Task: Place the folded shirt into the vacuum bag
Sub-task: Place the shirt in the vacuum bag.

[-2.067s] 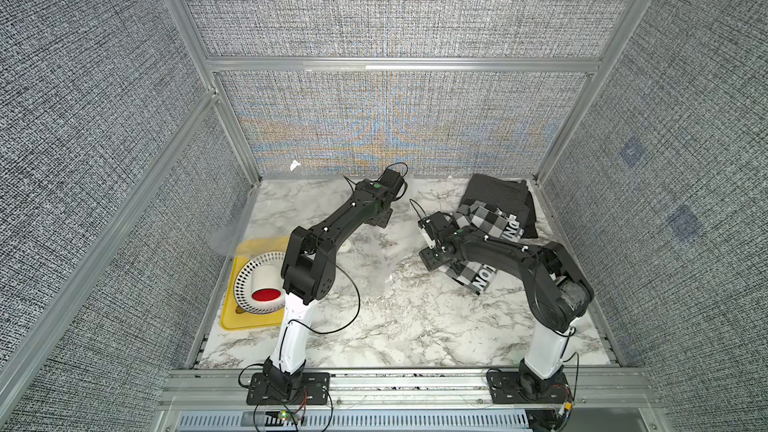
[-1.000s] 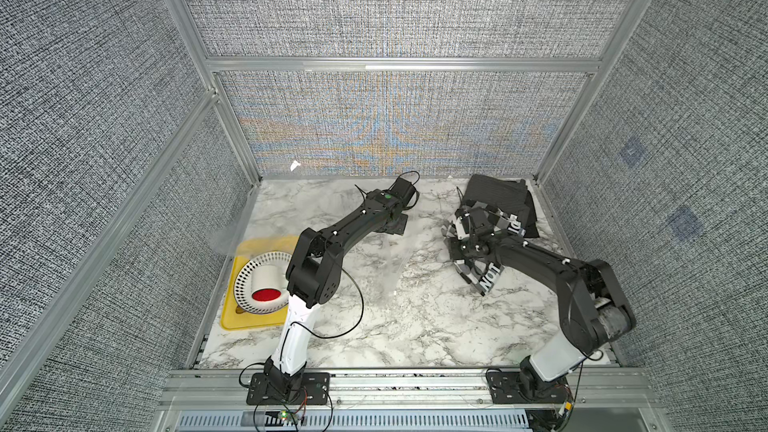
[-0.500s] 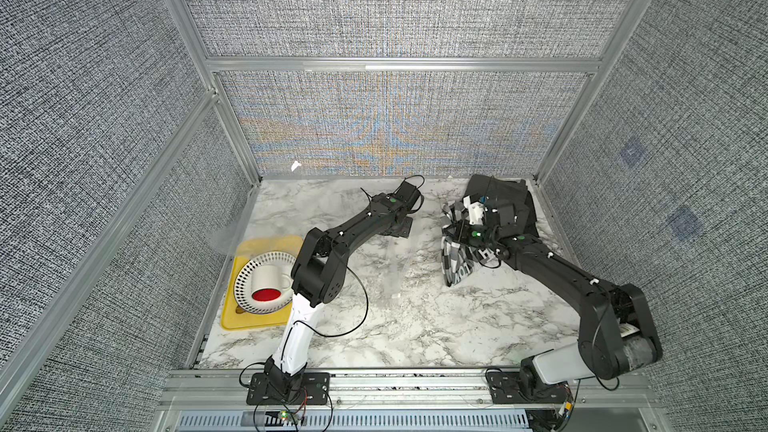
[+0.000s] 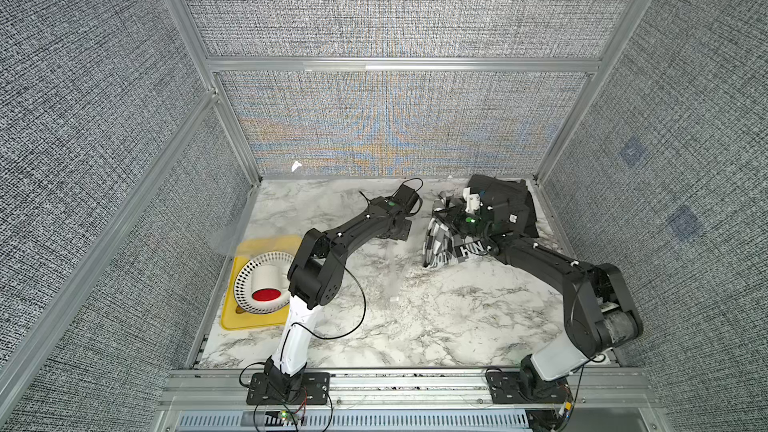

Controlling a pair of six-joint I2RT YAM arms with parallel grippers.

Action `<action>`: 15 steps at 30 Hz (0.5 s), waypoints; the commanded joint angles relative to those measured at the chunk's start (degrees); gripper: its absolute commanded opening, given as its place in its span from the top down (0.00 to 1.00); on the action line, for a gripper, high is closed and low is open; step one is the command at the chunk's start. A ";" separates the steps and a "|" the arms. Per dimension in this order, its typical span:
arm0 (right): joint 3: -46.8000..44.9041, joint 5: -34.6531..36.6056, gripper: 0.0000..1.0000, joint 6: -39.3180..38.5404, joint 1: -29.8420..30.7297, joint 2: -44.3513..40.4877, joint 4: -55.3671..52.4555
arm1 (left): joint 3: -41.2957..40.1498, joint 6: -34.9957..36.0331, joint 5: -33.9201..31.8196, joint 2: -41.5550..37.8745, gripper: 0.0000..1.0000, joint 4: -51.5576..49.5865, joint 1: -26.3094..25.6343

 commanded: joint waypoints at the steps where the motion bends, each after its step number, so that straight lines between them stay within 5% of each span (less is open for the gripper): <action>1: 0.48 0.91 1.00 8.97 2.07 1.52 9.68 | 0.15 -0.49 0.13 -0.63 1.00 0.98 0.20; 8: 3.29 6.07 1.00 12.78 8.15 7.63 9.92 | 0.20 -0.43 0.25 -1.33 1.00 0.98 0.33; 15: 9.13 12.71 1.00 6.95 8.24 14.51 -1.26 | -1.97 -0.39 0.04 -3.93 1.00 1.33 0.94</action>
